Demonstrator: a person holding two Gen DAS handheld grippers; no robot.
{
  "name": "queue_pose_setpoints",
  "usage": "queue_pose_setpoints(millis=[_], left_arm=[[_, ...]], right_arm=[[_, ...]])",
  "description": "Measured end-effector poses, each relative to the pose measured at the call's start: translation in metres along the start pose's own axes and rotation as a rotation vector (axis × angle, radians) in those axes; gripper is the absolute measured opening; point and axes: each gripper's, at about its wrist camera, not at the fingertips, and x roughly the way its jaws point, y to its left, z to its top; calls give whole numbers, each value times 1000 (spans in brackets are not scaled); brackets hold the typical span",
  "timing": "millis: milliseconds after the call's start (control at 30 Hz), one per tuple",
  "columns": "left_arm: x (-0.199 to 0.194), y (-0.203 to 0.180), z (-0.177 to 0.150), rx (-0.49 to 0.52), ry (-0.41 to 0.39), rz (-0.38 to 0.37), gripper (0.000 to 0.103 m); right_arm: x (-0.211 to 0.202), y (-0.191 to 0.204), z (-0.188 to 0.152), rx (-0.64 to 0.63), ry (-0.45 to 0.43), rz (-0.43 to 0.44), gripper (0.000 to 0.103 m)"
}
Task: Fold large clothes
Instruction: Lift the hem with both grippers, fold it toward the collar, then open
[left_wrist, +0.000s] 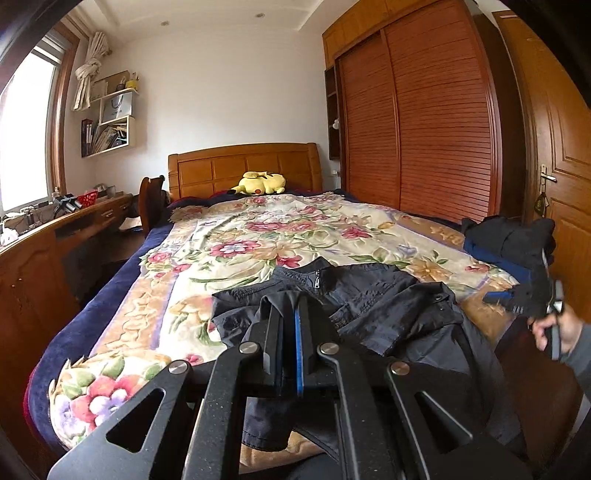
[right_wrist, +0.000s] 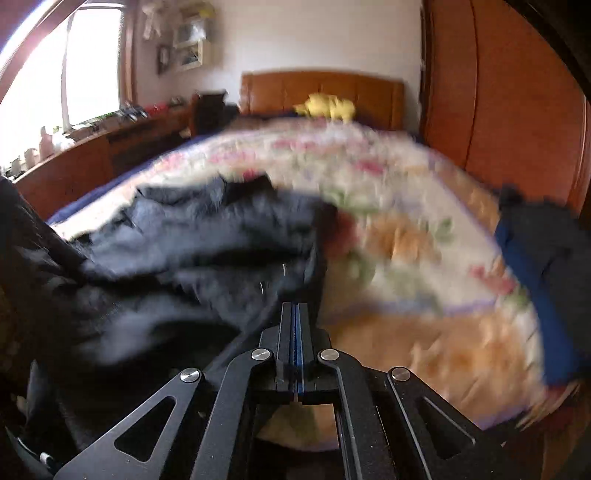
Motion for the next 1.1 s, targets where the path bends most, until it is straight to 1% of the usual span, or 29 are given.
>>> queue_pose_setpoints(millis=[33,67,100,167,233,367,400,433,467,500,533,567,600,700,800,900,1000,1100], left_arm=[[1,-1,-1,3,2,3,5],[2,-3,-2,7,3,7,5],[3,-5,-3,14,7,10,5],[6,-8,-5,20,12,12,5],[7,-8,-7,17,13,10,5],[13,-3,-9,4,16,6,5],[16,-1,-9,1,18,5,5],[19,1,-8,-4,21,4,5],[22,2,-8,-8,22,4,5],[25,6,-8,-17,20,5,5],[28,8,-7,-26,18,5,5],[31,12,-5,-37,15,0,5],[32,15,-4,-46,11,-5,5],[42,25,4,-65,-12,-5,5],[62,43,17,-100,-20,-3,5],[89,64,31,-142,-24,4,5],[117,85,44,-170,-25,27,5],[157,107,56,-185,-5,64,5]], right_arm=[[6,1,-1,15,1,15,63],[10,4,-2,33,1,32,71],[13,9,-4,40,7,44,75],[22,19,-7,32,39,59,75],[26,24,-12,37,65,39,76],[47,29,-17,22,142,78,75],[51,30,-18,19,155,90,71],[51,29,-16,18,159,106,58],[55,30,-13,12,168,125,52],[56,31,-10,4,171,139,37],[55,31,-8,-8,166,151,18],[56,31,-4,-26,155,153,14],[51,32,0,-46,133,151,8],[27,26,17,-54,49,180,5],[8,8,53,-13,-49,205,5],[3,-10,93,28,-129,225,4],[24,-15,133,16,-158,192,4],[61,-16,173,14,-160,182,4]])
